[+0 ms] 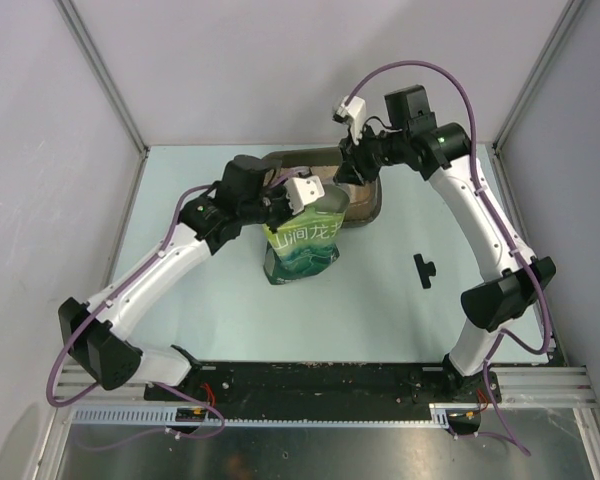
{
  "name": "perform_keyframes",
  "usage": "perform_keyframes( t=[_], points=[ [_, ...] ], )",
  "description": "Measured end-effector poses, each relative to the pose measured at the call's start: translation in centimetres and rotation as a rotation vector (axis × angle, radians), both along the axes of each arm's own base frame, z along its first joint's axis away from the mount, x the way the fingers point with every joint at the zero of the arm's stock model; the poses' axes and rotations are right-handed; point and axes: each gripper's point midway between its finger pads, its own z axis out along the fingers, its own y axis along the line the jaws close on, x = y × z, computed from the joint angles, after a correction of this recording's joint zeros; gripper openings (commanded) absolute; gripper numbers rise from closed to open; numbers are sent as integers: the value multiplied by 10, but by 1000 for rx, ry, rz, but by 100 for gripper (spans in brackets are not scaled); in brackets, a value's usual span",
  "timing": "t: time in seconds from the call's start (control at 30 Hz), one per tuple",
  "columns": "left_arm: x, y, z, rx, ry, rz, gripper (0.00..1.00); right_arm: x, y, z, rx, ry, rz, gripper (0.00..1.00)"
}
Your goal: Fill the litter box with clean litter
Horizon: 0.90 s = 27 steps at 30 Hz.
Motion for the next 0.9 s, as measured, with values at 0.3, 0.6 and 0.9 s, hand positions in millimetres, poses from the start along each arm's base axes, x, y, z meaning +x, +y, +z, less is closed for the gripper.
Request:
perform_keyframes(
  t=[0.3, 0.6, 0.9],
  points=[
    [-3, -1, 7, -15, -7, -1, 0, 3, 0, -23, -37, 111, -187, 0],
    [-11, -1, 17, -79, 59, 45, 0, 13, -9, -33, 20, 268, -516, 0],
    [-16, -3, 19, -112, 97, 50, 0, 6, -10, -59, 47, 308, -666, 0]
  ],
)
